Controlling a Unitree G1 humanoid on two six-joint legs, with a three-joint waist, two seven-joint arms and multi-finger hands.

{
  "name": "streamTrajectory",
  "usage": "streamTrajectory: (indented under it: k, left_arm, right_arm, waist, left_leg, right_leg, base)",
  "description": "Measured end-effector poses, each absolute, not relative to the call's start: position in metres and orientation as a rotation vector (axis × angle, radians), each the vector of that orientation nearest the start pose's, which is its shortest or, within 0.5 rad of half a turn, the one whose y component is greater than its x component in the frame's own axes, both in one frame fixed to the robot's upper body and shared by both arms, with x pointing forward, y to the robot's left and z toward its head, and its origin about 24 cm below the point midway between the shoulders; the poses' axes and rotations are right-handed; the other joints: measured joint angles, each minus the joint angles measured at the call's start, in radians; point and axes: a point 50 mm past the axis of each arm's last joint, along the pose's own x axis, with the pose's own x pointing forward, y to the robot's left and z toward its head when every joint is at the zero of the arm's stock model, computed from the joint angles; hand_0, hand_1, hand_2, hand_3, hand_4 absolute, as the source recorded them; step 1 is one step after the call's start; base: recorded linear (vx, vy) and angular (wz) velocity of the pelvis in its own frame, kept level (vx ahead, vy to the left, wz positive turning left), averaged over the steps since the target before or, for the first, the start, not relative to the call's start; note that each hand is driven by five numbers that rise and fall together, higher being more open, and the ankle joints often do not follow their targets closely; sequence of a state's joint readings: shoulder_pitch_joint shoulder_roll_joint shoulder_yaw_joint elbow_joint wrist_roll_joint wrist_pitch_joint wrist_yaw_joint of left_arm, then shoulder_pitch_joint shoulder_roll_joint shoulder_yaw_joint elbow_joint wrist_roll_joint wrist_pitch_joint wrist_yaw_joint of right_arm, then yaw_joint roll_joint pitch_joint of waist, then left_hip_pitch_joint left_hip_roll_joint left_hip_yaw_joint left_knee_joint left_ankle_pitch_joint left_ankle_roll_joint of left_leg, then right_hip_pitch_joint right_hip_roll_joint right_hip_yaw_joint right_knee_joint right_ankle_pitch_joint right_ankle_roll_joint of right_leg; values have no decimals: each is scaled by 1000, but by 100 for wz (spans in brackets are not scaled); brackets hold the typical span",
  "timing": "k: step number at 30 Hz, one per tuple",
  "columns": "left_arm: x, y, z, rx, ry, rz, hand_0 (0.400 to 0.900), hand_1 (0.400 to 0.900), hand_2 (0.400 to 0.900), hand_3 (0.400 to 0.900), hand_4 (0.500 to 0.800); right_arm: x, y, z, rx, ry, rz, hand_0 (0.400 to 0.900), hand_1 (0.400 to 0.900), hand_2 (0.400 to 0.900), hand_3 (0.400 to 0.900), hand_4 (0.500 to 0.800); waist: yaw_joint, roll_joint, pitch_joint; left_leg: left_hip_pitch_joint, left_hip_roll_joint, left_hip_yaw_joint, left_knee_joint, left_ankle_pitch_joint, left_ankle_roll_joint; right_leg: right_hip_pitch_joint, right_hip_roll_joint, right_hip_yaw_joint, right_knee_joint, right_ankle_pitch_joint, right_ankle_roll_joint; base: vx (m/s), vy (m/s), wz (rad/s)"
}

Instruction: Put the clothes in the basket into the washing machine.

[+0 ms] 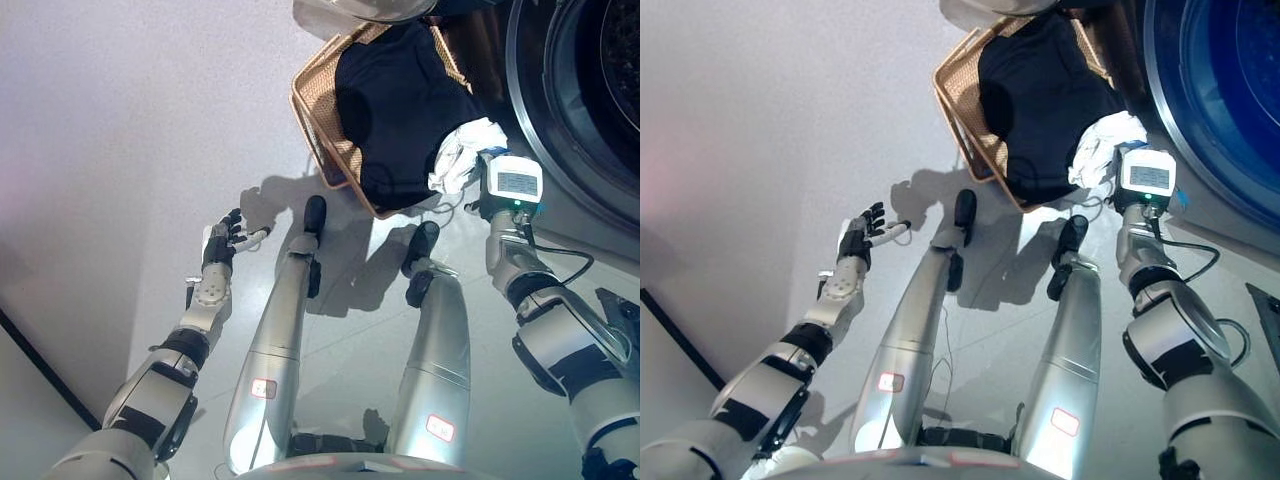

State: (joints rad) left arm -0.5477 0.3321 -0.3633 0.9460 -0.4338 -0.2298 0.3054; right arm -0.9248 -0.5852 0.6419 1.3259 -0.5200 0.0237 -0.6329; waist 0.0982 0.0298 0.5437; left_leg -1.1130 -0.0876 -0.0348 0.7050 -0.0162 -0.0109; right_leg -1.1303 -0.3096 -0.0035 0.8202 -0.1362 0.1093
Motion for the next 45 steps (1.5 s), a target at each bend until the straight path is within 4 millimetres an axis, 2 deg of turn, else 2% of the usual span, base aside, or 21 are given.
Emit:
streamTrajectory:
  k: [5,6,7,18,22,27,34,36,39,42,45]
  left_arm:
    - [333,195,11,160,184,197,900,900,900,900,800]
    - [333,195,11,160,183,195,900,900,900,900,800]
    - [333,195,11,160,184,196,900,900,900,900,800]
    - [327,196,3,159,207,206,900,900,900,900,800]
    - [325,198,0,161,223,213,900,900,900,900,800]
    - [320,198,-10,162,264,225,900,900,900,900,800]
    - [308,192,-33,157,362,237,900,900,900,900,800]
    - [307,190,-35,152,369,237,900,900,900,900,800]
    - [308,192,-34,140,374,252,900,900,900,900,800]
    - [303,198,-40,140,402,282,900,900,900,900,800]
    - [299,206,-44,132,423,317,900,900,900,900,800]
  right_arm:
    - [370,-296,114,-1620,38,-473,900,900,900,900,800]
    - [370,-298,116,-1621,38,-479,720,720,720,720,692]
    - [370,-298,118,-1619,37,-485,400,400,400,400,500]
    - [376,-294,133,-1592,-8,-525,400,400,400,400,500]
    - [377,-293,130,-1555,4,-528,400,400,400,400,500]
    - [376,-280,111,-1470,33,-482,400,400,400,400,500]
    - [368,-247,67,-1278,87,-353,400,400,400,400,500]
    - [365,-244,58,-1242,106,-337,400,400,400,400,500]
    - [360,-241,47,-1130,153,-338,400,400,400,400,500]
    - [354,-237,35,-941,193,-371,400,400,400,400,500]
    - [350,-236,28,-828,219,-389,400,400,400,400,500]
  waist:
    - [2,1,0]
    - [2,1,0]
    - [3,1,0]
    - [12,5,-3]
    - [24,5,-3]
    - [20,10,-9]
    - [6,13,-66]
    - [1,13,-92]
    - [-6,11,-90]
    - [-20,6,-93]
    - [-42,1,-96]
  left_leg:
    - [-93,-4,7,141,-51,-2]
    - [-106,-4,7,163,-58,-3]
    - [-119,-4,7,182,-65,-4]
    - [-133,-3,9,204,-71,-8]
    - [-110,-2,11,190,-71,-8]
    - [-11,3,5,105,-56,-5]
    - [168,22,0,-102,4,3]
    - [189,27,4,-137,8,8]
    - [273,34,2,-193,20,12]
    - [365,35,12,-251,24,17]
    - [417,36,19,-295,35,21]
  right_leg:
    - [-92,-9,26,134,-49,-5]
    - [-106,-10,29,156,-57,-7]
    - [-119,-11,33,177,-65,-7]
    - [-140,-11,41,206,-74,-10]
    - [-121,-10,40,194,-74,-10]
    - [-16,-9,14,106,-62,-19]
    - [184,11,-46,-128,14,1]
    - [214,16,-57,-176,23,8]
    - [310,28,-70,-257,51,12]
    - [405,35,-68,-338,70,19]
    - [465,41,-69,-405,98,28]
  base:
    - [-5,-19,5]
    - [7,-24,6]
    - [6,-21,5]
    - [1,-2,0]
    - [20,2,-4]
    - [23,4,-6]
    - [16,18,-8]
    - [58,6,-9]
    - [48,22,-13]
    - [41,25,-12]
    - [49,6,-9]
